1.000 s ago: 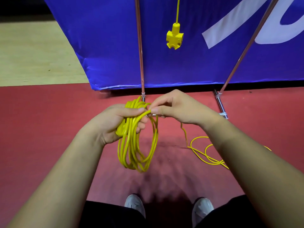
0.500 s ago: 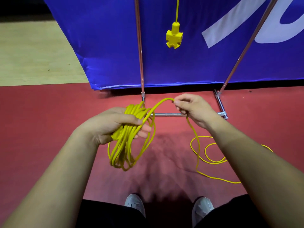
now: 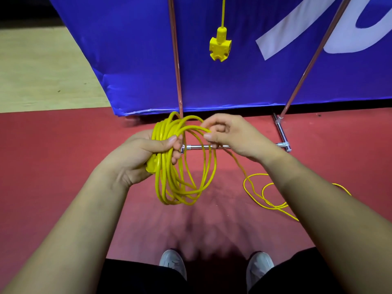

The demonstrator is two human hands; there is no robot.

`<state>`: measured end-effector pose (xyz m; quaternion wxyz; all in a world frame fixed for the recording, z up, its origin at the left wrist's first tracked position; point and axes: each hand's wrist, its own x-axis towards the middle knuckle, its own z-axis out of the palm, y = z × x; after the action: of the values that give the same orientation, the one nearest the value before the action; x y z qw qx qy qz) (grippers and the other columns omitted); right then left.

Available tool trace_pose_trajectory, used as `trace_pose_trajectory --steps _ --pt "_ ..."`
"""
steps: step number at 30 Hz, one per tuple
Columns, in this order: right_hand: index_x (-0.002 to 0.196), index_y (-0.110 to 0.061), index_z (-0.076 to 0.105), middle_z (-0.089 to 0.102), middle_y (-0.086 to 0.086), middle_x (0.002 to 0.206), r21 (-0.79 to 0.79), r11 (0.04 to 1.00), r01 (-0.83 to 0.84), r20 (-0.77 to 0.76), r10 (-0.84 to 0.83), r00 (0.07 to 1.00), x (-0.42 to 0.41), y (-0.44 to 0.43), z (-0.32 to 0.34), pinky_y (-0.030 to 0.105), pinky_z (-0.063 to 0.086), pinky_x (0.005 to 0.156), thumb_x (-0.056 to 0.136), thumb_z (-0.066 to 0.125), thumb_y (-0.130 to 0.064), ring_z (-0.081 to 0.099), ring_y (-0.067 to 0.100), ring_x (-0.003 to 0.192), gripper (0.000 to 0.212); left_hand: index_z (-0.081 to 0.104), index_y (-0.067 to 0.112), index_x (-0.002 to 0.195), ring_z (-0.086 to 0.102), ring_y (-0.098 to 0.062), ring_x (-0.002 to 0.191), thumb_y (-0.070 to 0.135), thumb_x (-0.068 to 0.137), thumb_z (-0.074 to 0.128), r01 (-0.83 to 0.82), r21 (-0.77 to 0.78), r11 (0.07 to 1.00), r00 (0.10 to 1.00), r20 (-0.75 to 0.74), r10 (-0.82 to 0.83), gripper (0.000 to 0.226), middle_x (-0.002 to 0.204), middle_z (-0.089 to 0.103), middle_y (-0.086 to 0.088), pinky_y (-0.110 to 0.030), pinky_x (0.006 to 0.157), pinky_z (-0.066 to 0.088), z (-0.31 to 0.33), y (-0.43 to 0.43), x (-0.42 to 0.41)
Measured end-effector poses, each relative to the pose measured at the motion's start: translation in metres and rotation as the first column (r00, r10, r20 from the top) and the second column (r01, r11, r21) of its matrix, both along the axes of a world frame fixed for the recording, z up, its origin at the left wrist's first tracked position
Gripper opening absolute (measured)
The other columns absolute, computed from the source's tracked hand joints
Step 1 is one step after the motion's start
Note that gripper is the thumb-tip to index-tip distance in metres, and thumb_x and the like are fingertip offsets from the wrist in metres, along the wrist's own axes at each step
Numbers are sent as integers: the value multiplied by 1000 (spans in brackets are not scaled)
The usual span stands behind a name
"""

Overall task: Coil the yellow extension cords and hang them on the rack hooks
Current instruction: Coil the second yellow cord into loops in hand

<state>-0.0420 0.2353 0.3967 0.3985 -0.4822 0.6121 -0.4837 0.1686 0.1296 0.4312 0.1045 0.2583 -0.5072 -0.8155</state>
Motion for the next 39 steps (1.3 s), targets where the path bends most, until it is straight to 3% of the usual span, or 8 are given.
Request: trace_pose_trajectory --steps 6,10,19,25,28,31,36,39 --pt "93 1 72 55 10 65 55 995 78 -171 -67 983 -11 7 -11 26 39 60 90 67 -20 45 12 61 22 72 6 86 71 -21 65 12 74 61 14 5 1000 995 103 -14 17 82 73 -12 -27 56 57 -1 1 1" --pt "93 -14 78 67 2 73 -30 999 43 -197 -48 979 5 -1 5 20 41 62 86 72 -17 50 6 65 10 67 2 94 69 -20 59 17 77 60 13 66 998 991 133 -22 24 77 72 -11 -26 53 56 0 -1 0" --pt "84 -9 71 64 11 71 107 994 12 -353 27 935 -14 -5 -28 27 40 63 84 71 -11 51 9 67 2 66 6 84 58 -15 56 21 50 90 70 85 994 997 -38 -67 44 67 56 -2 -24 54 51 2 -15 6" --pt "70 -5 71 62 12 67 406 871 277 -398 -104 911 -61 17 -102 31 40 65 81 73 -8 50 17 65 12 72 10 80 67 -30 105 16 51 85 -180 180 967 968 -145 207 32 87 72 -5 -33 78 59 6 -32 22" --pt "73 -5 65 67 16 69 506 813 289 -287 -157 945 -55 19 -120 41 53 73 85 69 -3 60 21 62 13 63 10 91 65 -31 109 16 72 66 -225 195 955 959 -129 252 20 113 69 -17 -34 87 55 9 -27 16" --pt "82 -11 47 69 16 69 525 821 223 -53 -231 972 -27 8 -106 29 47 51 95 59 -7 58 18 45 18 59 9 97 72 -22 89 11 85 52 -318 101 943 942 -79 326 14 95 75 -10 -28 70 59 9 -22 8" --pt "80 -4 65 69 8 64 397 915 64 -358 91 929 13 -13 -31 17 30 41 93 59 -14 39 3 39 18 63 9 101 73 -18 76 5 91 52 -327 -113 938 945 -34 325 15 81 75 -5 -24 62 55 3 -22 4" --pt "86 1 70 61 6 57 379 878 -294 -85 349 933 29 -7 16 24 27 45 91 62 -10 36 14 45 15 63 5 98 72 -24 86 3 88 57 -227 -211 951 971 27 238 12 87 75 -12 -26 68 57 -1 -18 4"
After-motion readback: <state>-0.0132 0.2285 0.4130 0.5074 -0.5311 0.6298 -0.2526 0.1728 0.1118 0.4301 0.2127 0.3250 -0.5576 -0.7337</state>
